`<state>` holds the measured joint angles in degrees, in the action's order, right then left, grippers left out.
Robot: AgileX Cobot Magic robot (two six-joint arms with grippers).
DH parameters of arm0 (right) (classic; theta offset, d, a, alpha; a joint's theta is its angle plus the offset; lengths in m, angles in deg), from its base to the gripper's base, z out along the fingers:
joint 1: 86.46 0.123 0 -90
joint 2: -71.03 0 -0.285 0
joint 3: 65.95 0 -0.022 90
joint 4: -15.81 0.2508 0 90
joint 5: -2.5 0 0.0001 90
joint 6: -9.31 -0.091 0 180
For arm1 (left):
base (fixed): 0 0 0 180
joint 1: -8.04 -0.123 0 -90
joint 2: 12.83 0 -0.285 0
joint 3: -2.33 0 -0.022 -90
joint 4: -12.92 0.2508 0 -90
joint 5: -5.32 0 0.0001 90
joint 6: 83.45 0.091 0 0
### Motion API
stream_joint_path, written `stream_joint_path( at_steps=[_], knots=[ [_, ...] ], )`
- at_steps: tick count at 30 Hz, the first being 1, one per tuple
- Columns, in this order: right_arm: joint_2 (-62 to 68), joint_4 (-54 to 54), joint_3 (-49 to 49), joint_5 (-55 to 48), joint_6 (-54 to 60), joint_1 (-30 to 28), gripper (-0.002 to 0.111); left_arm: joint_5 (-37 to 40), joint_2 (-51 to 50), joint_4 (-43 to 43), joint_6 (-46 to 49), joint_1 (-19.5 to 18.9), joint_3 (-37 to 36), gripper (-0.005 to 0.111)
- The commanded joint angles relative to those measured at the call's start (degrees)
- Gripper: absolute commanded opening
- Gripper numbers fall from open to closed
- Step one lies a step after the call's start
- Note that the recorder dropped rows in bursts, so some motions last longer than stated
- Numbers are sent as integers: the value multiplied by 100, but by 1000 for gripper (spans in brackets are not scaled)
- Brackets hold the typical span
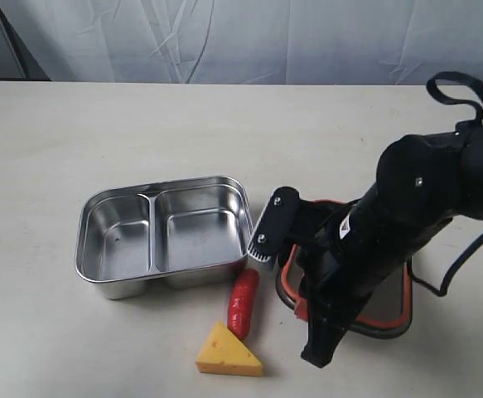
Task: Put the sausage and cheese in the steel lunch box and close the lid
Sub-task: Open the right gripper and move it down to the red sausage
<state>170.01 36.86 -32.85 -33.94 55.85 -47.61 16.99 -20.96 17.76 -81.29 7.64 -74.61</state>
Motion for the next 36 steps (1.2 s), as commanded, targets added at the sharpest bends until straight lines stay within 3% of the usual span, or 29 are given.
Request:
stream_joint_path(
  at_steps=[1,16,19,23,24,36],
  knots=[
    [328,-16,52,10,-20,67,-1,-59,35,-4,-8,-3,-28,0],
    [828,-30,42,240,14,67,0,-59,35,-4,-8,-3,-28,0],
    [754,-9,42,191,14,67,14,-59,35,-4,-8,-3,-28,0],
    [447,146,9,52,-12,67,47,-59,35,-4,-8,-3,-28,0],
    [361,211,-45,-71,-12,67,50,-59,35,-4,-8,-3,-28,0],
    [-65,564,-668,-823,-1253,67,47,-59,35,-4,-8,-3,-28,0]
  ],
)
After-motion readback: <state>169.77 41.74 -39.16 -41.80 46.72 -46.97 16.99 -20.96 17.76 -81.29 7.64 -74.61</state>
